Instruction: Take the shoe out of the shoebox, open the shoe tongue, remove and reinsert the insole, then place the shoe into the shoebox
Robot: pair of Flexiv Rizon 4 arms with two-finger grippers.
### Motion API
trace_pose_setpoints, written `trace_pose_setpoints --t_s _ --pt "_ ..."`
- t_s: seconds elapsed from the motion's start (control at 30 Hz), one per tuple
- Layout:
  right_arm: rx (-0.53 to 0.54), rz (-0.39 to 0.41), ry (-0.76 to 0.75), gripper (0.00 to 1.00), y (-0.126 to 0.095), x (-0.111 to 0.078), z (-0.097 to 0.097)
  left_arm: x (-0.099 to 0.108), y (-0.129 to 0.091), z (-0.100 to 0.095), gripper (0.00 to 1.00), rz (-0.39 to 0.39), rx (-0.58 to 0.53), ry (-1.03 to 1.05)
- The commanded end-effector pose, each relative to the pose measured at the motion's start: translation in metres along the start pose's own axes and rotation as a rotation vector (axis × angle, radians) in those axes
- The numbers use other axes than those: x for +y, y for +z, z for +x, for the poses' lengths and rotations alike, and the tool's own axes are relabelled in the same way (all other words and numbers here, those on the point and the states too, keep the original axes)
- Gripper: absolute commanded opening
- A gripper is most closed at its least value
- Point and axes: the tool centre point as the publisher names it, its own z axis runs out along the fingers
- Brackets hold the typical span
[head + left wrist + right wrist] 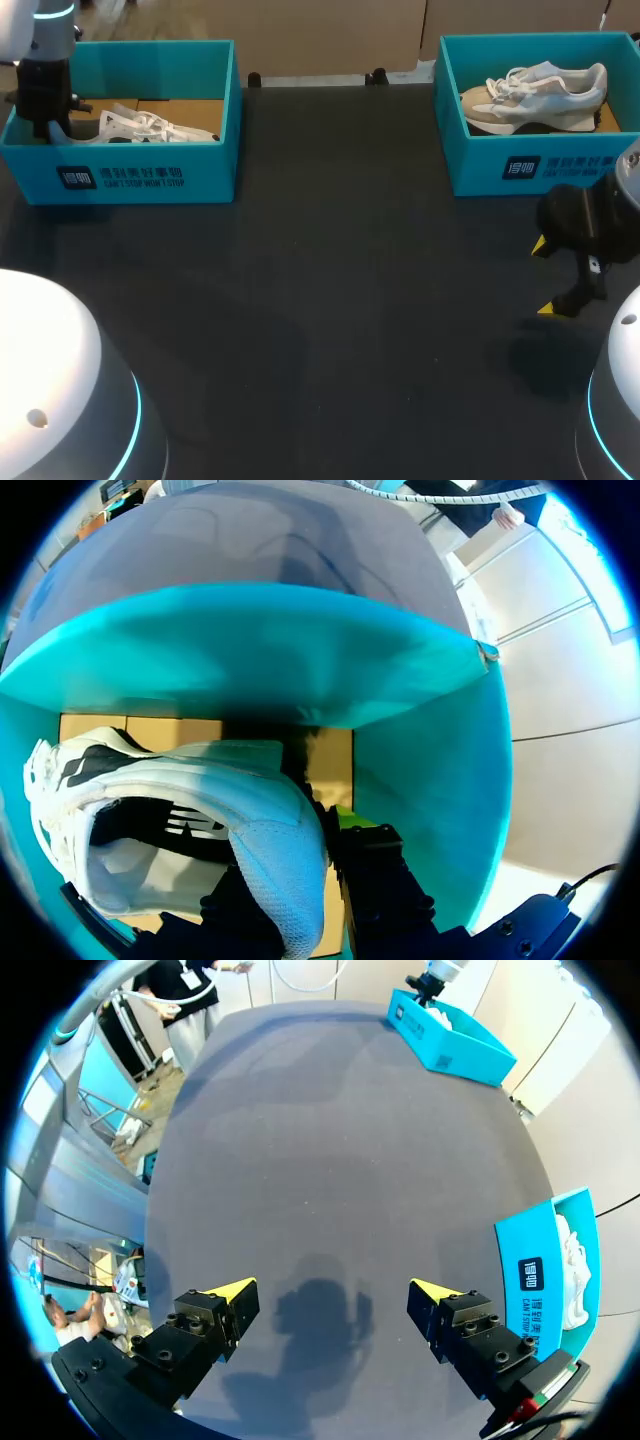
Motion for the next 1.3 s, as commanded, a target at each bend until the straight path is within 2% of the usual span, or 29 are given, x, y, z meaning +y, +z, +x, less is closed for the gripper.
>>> trace_pose_setpoints --t_s 0.03,0.07,0.13,0.23,0.4,0.53,0.63,0.87,1.03,1.3 --pt "-0.003 0.001 0.0 1.0 0.0 0.0 0.002 0.004 0.001 0.0 0.0 0.01 -0.01 0.003" --pt "-0.003 0.001 0.0 1.0 0.0 0.0 0.002 0.004 0.001 -0.001 0.0 0.012 -0.014 0.004" --pt "-0.003 0.001 0.0 1.0 0.0 0.0 0.002 0.005 0.001 -0.002 0.19 0.015 -0.03 0.007" --pt "-0.003 0.001 0.0 1.0 0.0 0.0 0.002 0.004 -0.001 -0.002 0.27 0.016 -0.048 0.013" --pt "-0.003 0.001 0.0 1.0 0.0 0.0 0.002 0.003 -0.008 -0.003 0.62 0.001 -0.065 0.025" --pt "-0.003 0.001 0.0 1.0 0.0 0.0 0.002 -0.001 -0.017 -0.004 0.98 -0.008 -0.087 0.039" --pt "-0.003 0.001 0.0 1.0 0.0 0.0 0.002 -0.006 -0.03 -0.005 1.0 -0.019 -0.115 0.048" --pt "-0.003 0.001 0.0 1.0 0.0 0.0 0.002 -0.023 -0.077 -0.003 1.0 -0.087 -0.162 0.043" --pt "-0.003 0.001 0.0 1.0 0.0 0.0 0.002 -0.039 -0.106 0.001 1.0 -0.099 -0.191 0.047" --pt "-0.003 0.001 0.0 1.0 0.0 0.0 0.002 -0.069 -0.13 0.01 1.0 -0.099 -0.202 0.058"
